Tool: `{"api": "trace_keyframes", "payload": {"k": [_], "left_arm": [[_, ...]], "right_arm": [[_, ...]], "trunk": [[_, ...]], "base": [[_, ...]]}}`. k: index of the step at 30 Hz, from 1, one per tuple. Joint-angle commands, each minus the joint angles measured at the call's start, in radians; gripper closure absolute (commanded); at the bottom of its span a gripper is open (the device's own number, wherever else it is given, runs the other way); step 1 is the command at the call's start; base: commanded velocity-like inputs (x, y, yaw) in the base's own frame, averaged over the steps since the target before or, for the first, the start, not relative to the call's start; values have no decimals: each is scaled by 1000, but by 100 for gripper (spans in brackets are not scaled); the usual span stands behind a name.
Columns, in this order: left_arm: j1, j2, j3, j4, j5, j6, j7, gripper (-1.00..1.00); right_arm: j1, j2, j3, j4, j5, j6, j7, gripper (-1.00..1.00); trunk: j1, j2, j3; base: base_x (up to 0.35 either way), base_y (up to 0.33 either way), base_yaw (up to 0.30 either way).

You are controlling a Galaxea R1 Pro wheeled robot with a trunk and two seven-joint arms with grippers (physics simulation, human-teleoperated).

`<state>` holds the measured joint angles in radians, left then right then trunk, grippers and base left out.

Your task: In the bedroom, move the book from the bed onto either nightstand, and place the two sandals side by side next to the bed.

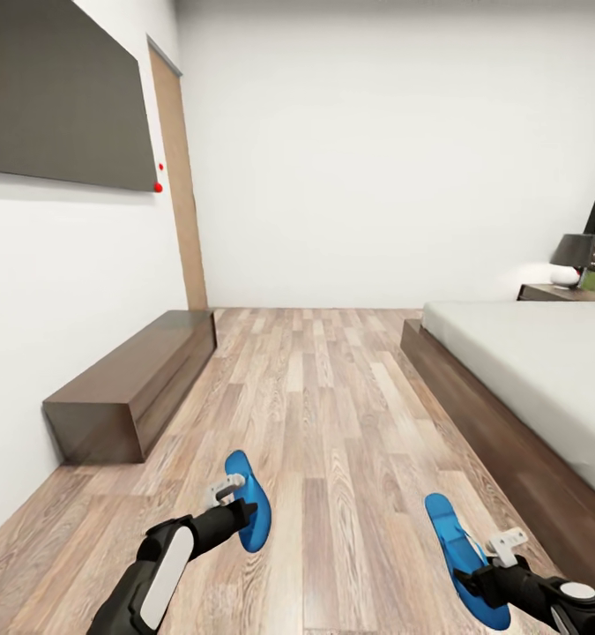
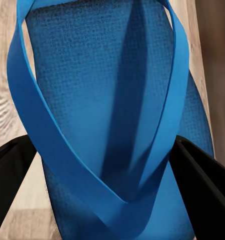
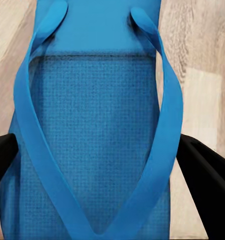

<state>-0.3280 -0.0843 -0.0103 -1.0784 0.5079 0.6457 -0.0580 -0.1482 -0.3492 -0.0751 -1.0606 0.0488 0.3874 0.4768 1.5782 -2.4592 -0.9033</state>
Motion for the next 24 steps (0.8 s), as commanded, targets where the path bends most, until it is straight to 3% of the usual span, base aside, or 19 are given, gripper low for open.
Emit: {"api": "trace_keyframes", "payload": {"k": [1,4,5,8,17,24], "left_arm": [[0,0,1,0,0,2,-3,100],[0,0,0,1,0,0,-3,100],[0,-1,-3,2,-1,-3,-5,100],[0,0,-3,5,-2,-3,-5,100],[0,0,-4,24,-2,-11,-6,100],[0,1,-5,87,-3,-81,-7,100]], "right_arm": [[-7,-1,-2,10,4,6,7,100],[-22,-3,-3,35,4,4,7,100],[-47,-51,-1,148,5,-18,10,100],[-55,-73,-2,176,-2,-34,14,100],[-57,-88,-4,187,-1,-105,75,100],[-57,-90,-3,201,2,-115,90,100]], "trunk": [[0,0,-2],[0,0,-5],[0,0,-6],[0,0,-8],[0,0,-13],[0,0,-16]], "base": [[0,0,-233],[0,0,-228],[0,0,-223],[0,0,-232],[0,0,-248],[-135,-69,-251]]}}
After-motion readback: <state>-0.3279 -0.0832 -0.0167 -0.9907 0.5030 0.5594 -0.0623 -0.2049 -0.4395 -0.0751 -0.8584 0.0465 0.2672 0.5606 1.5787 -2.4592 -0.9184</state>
